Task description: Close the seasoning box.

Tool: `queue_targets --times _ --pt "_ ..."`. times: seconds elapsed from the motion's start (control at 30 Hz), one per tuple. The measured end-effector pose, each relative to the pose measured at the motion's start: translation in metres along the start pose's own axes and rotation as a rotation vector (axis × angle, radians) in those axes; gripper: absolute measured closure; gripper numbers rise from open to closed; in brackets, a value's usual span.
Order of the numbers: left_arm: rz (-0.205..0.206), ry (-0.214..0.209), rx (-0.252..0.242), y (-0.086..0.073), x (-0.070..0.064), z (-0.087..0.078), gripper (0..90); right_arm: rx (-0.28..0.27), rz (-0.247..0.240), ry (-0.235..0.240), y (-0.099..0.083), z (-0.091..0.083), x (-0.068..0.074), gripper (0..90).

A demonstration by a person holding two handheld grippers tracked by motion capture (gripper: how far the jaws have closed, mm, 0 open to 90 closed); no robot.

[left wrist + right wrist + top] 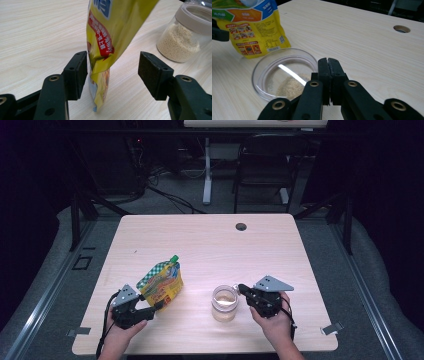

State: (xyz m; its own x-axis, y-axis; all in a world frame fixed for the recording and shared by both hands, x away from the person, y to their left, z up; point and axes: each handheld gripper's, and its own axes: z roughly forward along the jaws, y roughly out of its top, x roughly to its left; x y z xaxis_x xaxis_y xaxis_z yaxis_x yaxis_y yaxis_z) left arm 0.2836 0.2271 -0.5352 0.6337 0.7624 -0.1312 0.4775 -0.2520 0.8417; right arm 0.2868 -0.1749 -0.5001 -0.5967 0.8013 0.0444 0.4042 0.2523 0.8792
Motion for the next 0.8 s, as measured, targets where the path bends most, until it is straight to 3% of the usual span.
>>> queue_targets --times 0.13,0.5,0.8 --pt "-0.001 -0.001 -0.002 0.0001 0.0002 -0.0003 41.2 0.012 -0.026 0.015 0.0005 0.0023 0.0070 88.6" --pt "-0.002 -0.003 -0.003 0.0001 -0.0008 -0.0004 41.1 0.000 -0.024 0.022 0.0001 0.0016 0.0085 85.1" --pt "-0.027 -0.002 -0.030 0.0051 -0.0034 -0.0083 40.1 -0.006 -0.024 0.038 0.0025 0.0002 0.0090 72.1"
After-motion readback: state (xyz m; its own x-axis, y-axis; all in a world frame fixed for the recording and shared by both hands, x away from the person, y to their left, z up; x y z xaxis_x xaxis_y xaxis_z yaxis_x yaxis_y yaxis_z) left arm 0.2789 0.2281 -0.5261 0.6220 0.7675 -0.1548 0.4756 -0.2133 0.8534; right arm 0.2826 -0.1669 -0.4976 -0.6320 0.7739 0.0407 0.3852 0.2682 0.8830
